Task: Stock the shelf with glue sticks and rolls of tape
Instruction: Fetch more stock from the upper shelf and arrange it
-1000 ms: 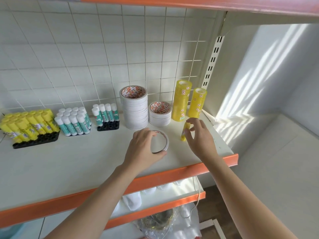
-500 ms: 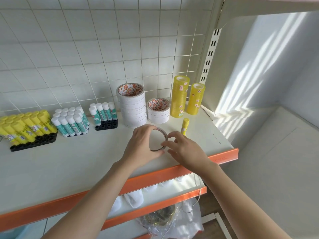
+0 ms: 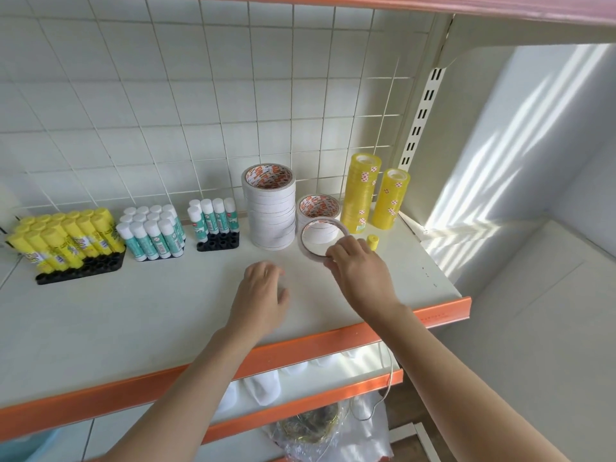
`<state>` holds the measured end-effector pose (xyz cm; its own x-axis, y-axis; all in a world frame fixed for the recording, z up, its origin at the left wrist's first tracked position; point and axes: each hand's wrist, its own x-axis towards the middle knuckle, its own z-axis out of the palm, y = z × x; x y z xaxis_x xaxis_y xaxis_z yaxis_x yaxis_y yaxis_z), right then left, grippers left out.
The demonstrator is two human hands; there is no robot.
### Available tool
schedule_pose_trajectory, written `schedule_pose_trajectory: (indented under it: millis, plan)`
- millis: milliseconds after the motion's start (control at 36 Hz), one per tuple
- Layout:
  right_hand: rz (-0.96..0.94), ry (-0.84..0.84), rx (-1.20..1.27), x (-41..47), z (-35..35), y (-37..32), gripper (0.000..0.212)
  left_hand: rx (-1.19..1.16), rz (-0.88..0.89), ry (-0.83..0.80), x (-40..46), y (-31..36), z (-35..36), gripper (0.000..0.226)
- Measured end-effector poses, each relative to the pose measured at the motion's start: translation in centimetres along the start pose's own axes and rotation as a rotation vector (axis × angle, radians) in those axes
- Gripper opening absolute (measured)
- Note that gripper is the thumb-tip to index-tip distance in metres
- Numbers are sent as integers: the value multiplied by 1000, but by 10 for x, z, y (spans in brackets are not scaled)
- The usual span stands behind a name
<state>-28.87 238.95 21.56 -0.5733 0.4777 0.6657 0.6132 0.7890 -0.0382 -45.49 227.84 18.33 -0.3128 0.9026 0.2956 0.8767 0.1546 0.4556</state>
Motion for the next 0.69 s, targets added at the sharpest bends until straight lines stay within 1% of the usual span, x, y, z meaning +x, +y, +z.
schedule_pose_trajectory:
  millis: [56, 194, 278, 333, 389, 444, 500, 556, 583, 667, 694]
  plan:
    - [58, 4, -22, 8, -1, -2, 17, 27, 45, 23, -2, -3, 5, 36]
    - [154, -1, -82, 35, 5, -5, 24, 91, 84, 62, -2, -5, 8, 32]
    - [190, -21, -75, 51, 9, -4, 24, 84, 86, 71, -3, -5, 10, 30]
    - [184, -34, -54, 61, 12, -3, 23, 80, 81, 61, -2, -5, 10, 24]
    - [170, -82, -21, 69, 17, -2, 17, 86, 77, 66, -2, -7, 12, 12]
    - [204, -168, -24, 75, 23, -2, 8, 96, 70, 64, -1, -8, 12, 12]
    - [232, -247, -38, 79, 28, 1, 14, 103, 76, 68, -1, -8, 12, 21]
    - [247, -278, -20, 82, 30, 3, 19, 102, 91, 75, -1, -7, 12, 27]
    - [251, -291, -20, 83, 31, 4, 20, 102, 92, 78, -2, -7, 12, 26]
    - [268, -329, -33, 84, 34, 7, 23, 100, 83, 90, -1, -9, 13, 11]
    - [273, -337, -34, 84, 34, 7, 24, 97, 80, 87, -1, -10, 14, 12]
